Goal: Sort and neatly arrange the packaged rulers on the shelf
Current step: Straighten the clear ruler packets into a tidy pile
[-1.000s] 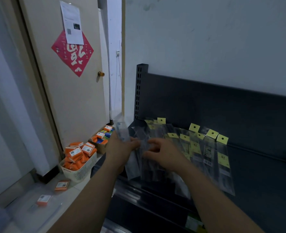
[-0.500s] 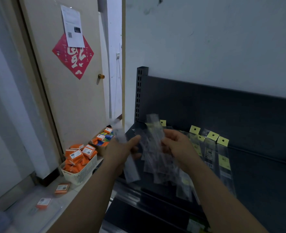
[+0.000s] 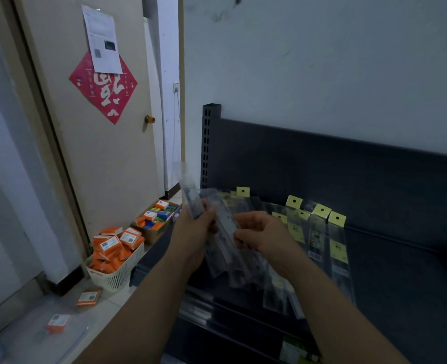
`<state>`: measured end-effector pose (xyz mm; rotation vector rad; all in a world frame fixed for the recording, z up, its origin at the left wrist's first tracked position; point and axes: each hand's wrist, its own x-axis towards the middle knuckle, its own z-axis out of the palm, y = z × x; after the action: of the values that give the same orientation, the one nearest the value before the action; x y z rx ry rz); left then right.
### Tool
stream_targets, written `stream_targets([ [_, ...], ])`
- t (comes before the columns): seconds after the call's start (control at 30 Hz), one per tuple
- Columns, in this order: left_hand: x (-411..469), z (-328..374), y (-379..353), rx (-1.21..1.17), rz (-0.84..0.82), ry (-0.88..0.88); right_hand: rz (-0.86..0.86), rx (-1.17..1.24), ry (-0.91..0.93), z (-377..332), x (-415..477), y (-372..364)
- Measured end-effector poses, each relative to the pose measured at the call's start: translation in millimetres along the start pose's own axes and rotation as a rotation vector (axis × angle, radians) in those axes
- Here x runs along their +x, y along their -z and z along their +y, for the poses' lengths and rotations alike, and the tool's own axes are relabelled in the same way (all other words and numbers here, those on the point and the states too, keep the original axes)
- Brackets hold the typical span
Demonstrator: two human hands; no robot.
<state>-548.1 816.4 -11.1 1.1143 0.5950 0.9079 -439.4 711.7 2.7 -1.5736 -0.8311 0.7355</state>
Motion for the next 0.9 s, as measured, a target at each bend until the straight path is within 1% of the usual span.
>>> stream_targets([
  [0.13, -4, 3, -5, -0.056, -0.074, -0.015, -0.037, 0.056, -0.033, -1, 1, 1],
  [0.3, -9, -4, -7, -0.030, -0.152, 0.010, -0.082, 0.177, -0.063, -10, 6, 1],
  [0.43, -7, -8, -10, -0.006, -0.163, 0.051, -0.140, 0.161, -0.041, -9, 7, 1],
  [0.5, -6, -6, -9, 0.001, -0.117, 0.106, -0.122, 0.100, -0.018, -6, 7, 5],
  [0.67, 0, 0, 4, -0.044, 0.027, 0.296, 0.090, -0.384, 0.087, 11, 17, 32],
  [0.77, 6, -4, 6, -0.060, 0.073, 0.339, 0.073, -0.638, 0.112, 19, 24, 36],
  [0.83, 9, -7, 4, 0.011, 0.058, 0.320, 0.048, -0.829, 0.123, 21, 28, 31],
  [0.9, 14, -9, 0, 0.085, 0.022, 0.302, 0.069, -1.026, 0.061, 23, 32, 23],
])
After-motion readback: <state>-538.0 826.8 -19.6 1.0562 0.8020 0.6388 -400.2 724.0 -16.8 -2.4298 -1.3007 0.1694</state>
